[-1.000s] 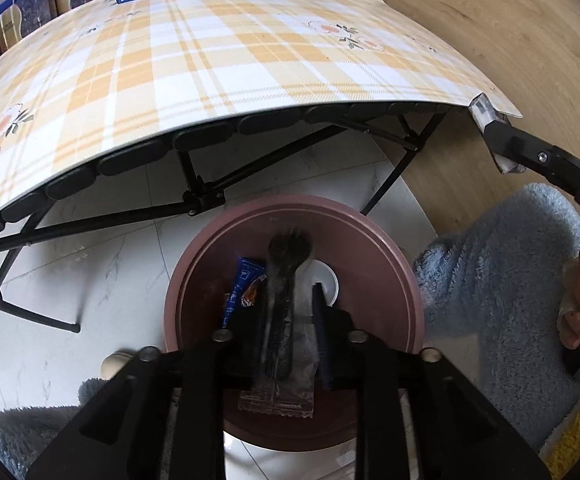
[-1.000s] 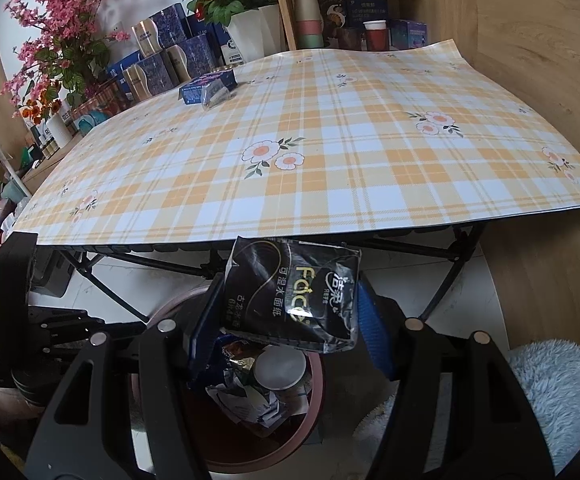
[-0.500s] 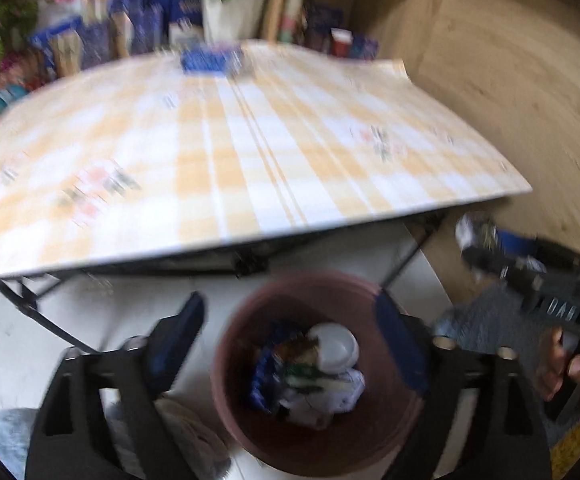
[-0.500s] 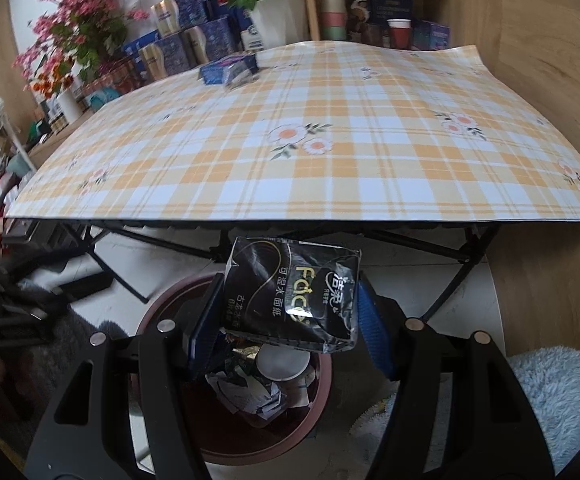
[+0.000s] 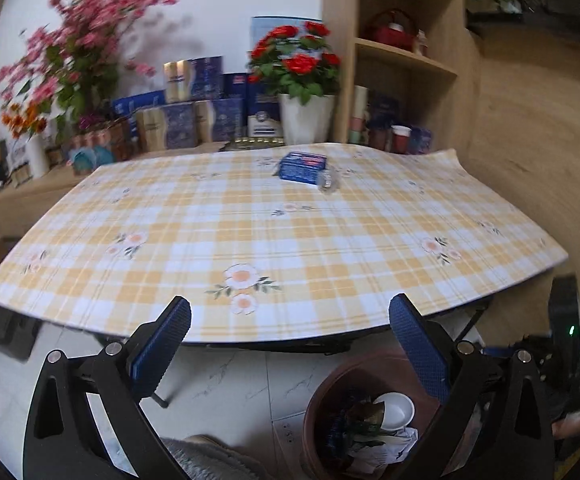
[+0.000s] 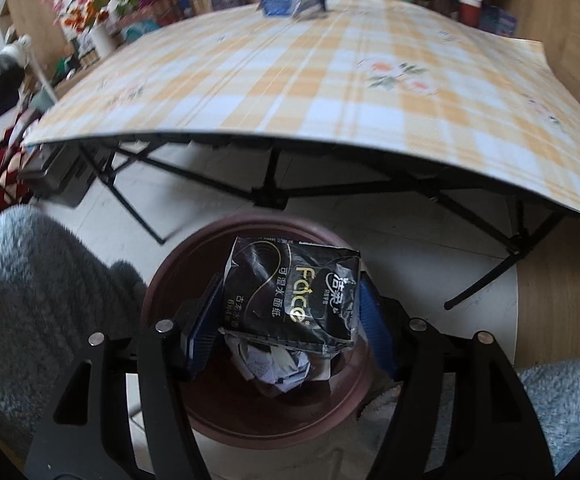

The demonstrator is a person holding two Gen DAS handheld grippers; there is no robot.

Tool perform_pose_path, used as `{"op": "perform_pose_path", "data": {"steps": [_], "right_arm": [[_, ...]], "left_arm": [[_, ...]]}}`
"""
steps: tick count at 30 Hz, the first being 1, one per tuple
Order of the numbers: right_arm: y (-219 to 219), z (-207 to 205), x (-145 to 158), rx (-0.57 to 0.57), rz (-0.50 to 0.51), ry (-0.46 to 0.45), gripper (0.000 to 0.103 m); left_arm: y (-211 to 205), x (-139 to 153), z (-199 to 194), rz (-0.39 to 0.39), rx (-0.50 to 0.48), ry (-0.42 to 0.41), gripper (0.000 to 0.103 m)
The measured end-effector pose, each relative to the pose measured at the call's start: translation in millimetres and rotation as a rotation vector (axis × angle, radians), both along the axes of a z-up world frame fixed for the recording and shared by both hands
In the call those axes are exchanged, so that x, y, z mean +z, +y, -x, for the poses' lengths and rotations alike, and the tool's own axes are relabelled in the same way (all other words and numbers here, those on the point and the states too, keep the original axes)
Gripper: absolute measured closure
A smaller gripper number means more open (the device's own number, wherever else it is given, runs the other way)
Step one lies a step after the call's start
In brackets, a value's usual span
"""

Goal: Collect trash
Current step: 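Open both tools to drop the spoon and tissue pack into the bin, then move both tools back over the table toward the blue carton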

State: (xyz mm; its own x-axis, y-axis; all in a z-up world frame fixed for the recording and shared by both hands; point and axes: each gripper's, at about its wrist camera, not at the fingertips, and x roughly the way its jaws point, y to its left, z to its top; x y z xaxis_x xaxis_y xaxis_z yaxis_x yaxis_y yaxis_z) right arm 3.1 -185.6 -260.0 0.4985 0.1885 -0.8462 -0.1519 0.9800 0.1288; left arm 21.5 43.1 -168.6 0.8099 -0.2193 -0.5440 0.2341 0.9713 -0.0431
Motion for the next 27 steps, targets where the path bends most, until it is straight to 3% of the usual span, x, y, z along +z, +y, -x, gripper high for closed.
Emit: {"op": "perform_pose_path", "data": {"steps": [5,10,13,18,27], "right_arm": [[9.2,-2.9,-13.9,0.038,0.008,0.069,0.036],[15.9,-6.3,-25.6,0.074,0.014,0.131,0.033],[20.3,-7.4,-31.3,0.083,0.047,0.154,0.015],[20.5,-7.6,-32.2,0.074,0.071,0.154,0.007],[4.8,-8.8,-16.4,0.005,0.048,0.089,0.006]], "left_arm": [[21.5,-5.1,0.8,0.078,0.073,0.033,0.006],[23.5,-13.3,-5.6,0.090,0.094,0.080,0.006],[19.6,-16.0,-6.6,0.078,0.081,0.087,0.006],[11.0,-20.4,-8.9,0.043,0.068,0.104,0.006],[10.0,-22.4,-10.8,0.051,0.057,0.117,0.006]]}}
